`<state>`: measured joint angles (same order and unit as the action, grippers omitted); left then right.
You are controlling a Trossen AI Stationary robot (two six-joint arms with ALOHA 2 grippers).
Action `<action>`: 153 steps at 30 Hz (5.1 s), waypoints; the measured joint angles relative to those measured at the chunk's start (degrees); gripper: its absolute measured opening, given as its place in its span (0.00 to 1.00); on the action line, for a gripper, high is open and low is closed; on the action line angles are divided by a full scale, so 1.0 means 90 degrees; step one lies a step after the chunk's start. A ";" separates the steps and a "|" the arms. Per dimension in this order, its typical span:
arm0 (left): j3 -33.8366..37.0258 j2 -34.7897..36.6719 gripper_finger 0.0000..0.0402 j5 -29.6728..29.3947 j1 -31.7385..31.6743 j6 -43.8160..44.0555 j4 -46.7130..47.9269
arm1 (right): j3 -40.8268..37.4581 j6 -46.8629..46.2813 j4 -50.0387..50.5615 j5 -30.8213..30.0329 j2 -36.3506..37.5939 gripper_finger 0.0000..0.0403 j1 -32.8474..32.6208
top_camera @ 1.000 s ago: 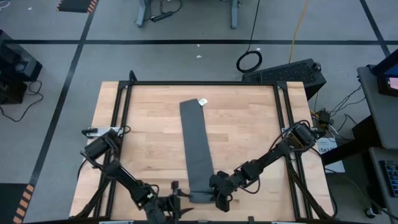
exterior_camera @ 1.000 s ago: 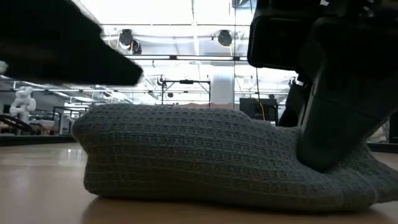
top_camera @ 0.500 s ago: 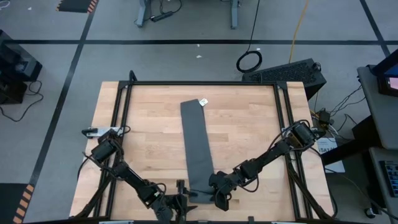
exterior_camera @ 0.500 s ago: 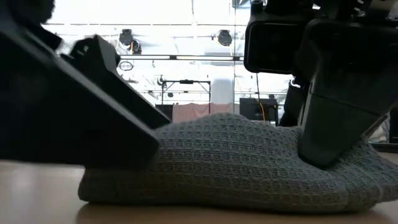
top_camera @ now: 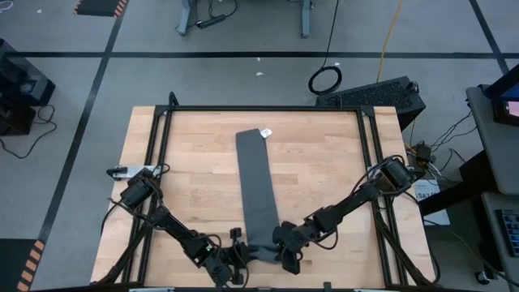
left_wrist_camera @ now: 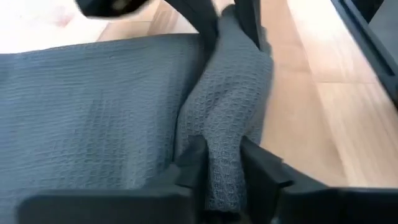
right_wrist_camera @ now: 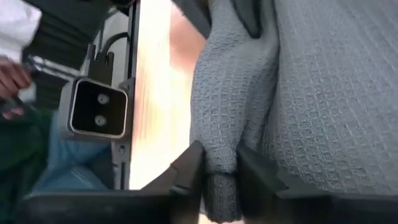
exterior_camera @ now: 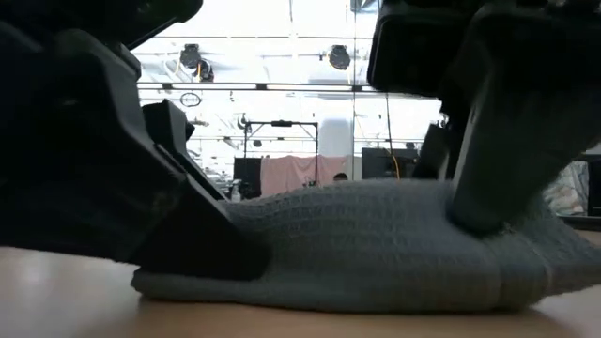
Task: Roll towel into tight, uniform cylinder
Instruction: Roll the towel
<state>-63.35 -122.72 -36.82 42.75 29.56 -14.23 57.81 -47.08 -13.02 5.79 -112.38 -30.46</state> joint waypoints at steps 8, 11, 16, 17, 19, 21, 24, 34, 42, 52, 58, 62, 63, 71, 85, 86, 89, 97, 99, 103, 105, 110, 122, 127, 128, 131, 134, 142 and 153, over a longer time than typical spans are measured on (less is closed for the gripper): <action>0.0044 0.0052 0.06 0.0347 0.0001 0.0832 -0.0021 | -0.0001 0.1573 0.1207 -0.1010 0.0900 0.47 -0.0490; 0.0053 0.0163 0.08 0.0538 0.0004 0.1206 0.0038 | -0.0001 0.2405 0.1334 -0.2035 0.1020 0.54 -0.0954; 0.0071 0.0369 0.09 0.0716 0.0021 0.1642 0.0129 | 0.0003 0.3495 0.0669 -0.3556 0.0700 0.60 -0.1663; 0.0075 0.0398 0.10 0.0755 0.0021 0.1700 0.0146 | -0.0001 0.3656 0.0468 -0.3738 0.0577 0.61 -0.1742; 0.0073 0.0398 0.10 0.0831 0.0005 0.1855 0.0126 | -0.0001 0.3968 -0.0075 -0.4043 0.0347 0.61 -0.1837; 0.0071 0.0405 0.10 0.0930 -0.0017 0.2097 0.0196 | 0.0002 0.4160 -0.0486 -0.4310 0.0144 0.61 -0.1880; 0.0057 0.0423 0.10 0.1089 -0.0079 0.2591 0.0404 | 0.0003 0.4380 -0.0827 -0.4543 -0.0141 0.61 -0.1865; 0.0056 0.0430 0.10 0.1399 -0.0184 0.3005 0.0393 | 0.0004 0.4664 -0.1207 -0.4654 -0.0632 0.61 -0.1676; 0.0053 0.0427 0.11 0.1441 -0.0212 0.3175 0.0388 | 0.0006 0.4570 -0.1077 -0.4456 -0.0632 0.55 -0.1492; 0.0053 0.0425 0.11 0.1407 -0.0210 0.3271 0.0388 | 0.0011 0.3655 -0.0743 -0.4248 -0.0632 0.37 -0.1326; 0.0079 0.0695 0.13 0.1284 -0.0178 0.2986 0.0656 | 0.0019 0.2727 -0.0527 -0.3947 -0.0612 0.23 -0.1232; 0.0083 0.1124 0.23 0.1223 -0.0154 0.2650 0.1030 | 0.0023 0.2261 -0.0540 -0.3592 -0.0607 0.14 -0.1120; 0.0083 0.1234 0.26 0.1197 -0.0149 0.2604 0.1183 | 0.0023 0.2176 -0.0562 -0.3517 -0.0607 0.13 -0.1094; 0.0063 0.1747 0.47 0.0362 0.0245 0.1797 0.1731 | 0.0023 0.1256 -0.0659 -0.2861 -0.0598 0.07 -0.0828; 0.0063 0.0928 0.68 -0.1636 0.1128 -0.0138 0.0701 | 0.0019 0.0011 -0.0797 -0.0975 -0.0605 0.07 -0.0125; 0.0063 0.0876 0.69 -0.1633 0.1106 -0.0248 0.0623 | 0.0019 -0.0057 -0.0796 -0.0883 -0.0605 0.07 -0.0084; 0.0061 0.0721 0.70 -0.1588 0.1059 -0.0986 0.0426 | 0.0020 -0.0252 -0.0789 -0.0595 -0.0605 0.07 0.0034; 0.0061 0.0540 0.70 -0.1268 0.0827 -0.1773 0.0704 | 0.0021 -0.0609 -0.0765 0.0056 -0.0610 0.07 0.0326; 0.0061 0.0520 0.70 -0.1094 0.0734 -0.1831 0.0862 | 0.0020 -0.0663 -0.0763 0.0153 -0.0610 0.07 0.0366; 0.0061 0.0520 0.69 -0.0382 0.0533 -0.1703 0.1217 | 0.0019 -0.0739 -0.0765 0.0313 -0.0610 0.07 0.0430; 0.0051 0.0529 0.65 -0.0238 0.0460 -0.1664 0.1282 | 0.0016 -0.0756 -0.0773 0.0393 -0.0610 0.07 0.0451; 0.0051 0.0529 0.45 -0.0247 0.0390 -0.1514 0.1349 | 0.0014 -0.0731 -0.0796 0.0400 -0.0607 0.08 0.0461; 0.0051 0.0550 0.07 -0.0210 0.0301 0.0084 0.1726 | -0.0029 0.1489 0.0170 0.0039 0.0233 0.35 0.0235; 0.0056 0.0637 0.09 0.0034 0.0245 0.0604 0.1725 | -0.0023 0.2154 0.0995 -0.1123 0.0588 0.48 -0.0301; 0.0058 0.0670 0.09 0.0093 0.0242 0.0692 0.1728 | -0.0023 0.2351 0.0934 -0.1489 0.0599 0.50 -0.0461; 0.0061 0.0782 0.09 0.0409 0.0247 0.1096 0.1743 | -0.0013 0.3110 0.0454 -0.2563 0.0511 0.53 -0.0937; 0.0063 0.0845 0.09 0.0746 0.0247 0.1187 0.1651 | -0.0006 0.4005 -0.0234 -0.3279 0.0278 0.53 -0.1298; 0.0064 0.0855 0.09 0.1298 -0.0061 0.1655 0.1445 | 0.0002 0.5334 -0.1541 -0.4448 -0.0459 0.53 -0.1587; 0.0266 0.0886 0.09 0.1843 -0.0350 0.1854 0.1317 | 0.0011 0.6232 -0.2303 -0.5149 -0.1049 0.53 -0.1578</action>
<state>-60.96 -114.74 -20.24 39.61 46.24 -2.38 57.91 9.01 -33.74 -40.56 -121.82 -44.66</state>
